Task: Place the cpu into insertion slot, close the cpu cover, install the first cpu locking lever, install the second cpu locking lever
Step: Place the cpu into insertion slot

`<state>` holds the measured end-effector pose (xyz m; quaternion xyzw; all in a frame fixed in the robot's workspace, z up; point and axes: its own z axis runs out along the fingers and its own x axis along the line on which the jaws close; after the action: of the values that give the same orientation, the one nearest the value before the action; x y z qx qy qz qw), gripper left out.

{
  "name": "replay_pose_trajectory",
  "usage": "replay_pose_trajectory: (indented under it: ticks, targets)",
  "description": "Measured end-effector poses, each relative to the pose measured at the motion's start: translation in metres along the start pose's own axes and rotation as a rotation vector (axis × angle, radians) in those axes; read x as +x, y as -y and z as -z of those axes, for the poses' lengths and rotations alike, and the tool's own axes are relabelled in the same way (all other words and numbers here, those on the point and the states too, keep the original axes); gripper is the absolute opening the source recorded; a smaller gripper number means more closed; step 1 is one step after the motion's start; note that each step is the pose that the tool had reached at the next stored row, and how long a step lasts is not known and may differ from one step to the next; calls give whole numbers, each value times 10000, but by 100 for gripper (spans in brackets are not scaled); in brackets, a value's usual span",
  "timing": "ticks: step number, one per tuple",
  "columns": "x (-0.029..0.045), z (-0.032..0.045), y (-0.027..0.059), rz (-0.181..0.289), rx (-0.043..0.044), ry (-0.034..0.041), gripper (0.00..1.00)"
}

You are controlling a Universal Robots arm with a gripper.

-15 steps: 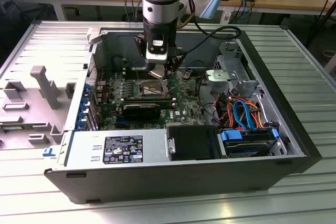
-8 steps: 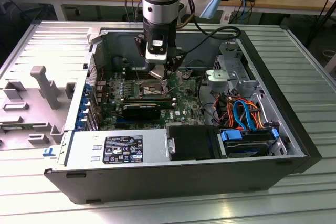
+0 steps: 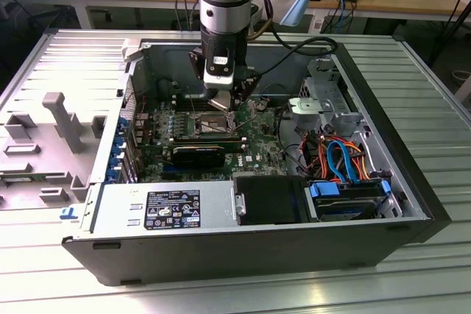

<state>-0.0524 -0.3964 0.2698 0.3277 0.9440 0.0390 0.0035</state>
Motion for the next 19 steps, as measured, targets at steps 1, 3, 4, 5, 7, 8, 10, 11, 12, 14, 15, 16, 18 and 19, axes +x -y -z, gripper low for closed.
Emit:
replay_pose_trajectory:
  ticks: [1,3,4,5,7,8,10,11,12,14,15,16,18,19]
  targets:
    - [0,0,0,-8,0,1,55]
    - [0,-1,0,-31,-1,2,55]
    - [0,-1,0,-51,-1,4,55]
    - [0,-2,0,-65,-2,5,55]
    - [0,-2,0,-89,-2,7,55]
    - [0,-2,0,-101,-2,8,55]
    - [0,-3,0,-121,-2,9,55]
    - [0,-3,0,-129,-3,10,55]
    - [0,-3,0,-143,-3,11,55]
    - [0,-4,0,-163,-3,13,55]
    - [0,-4,0,-172,-3,13,55]
    - [0,-4,0,-181,-4,14,55]
    - [0,-5,0,-204,-4,15,55]
    - [0,-5,0,-212,-4,16,55]
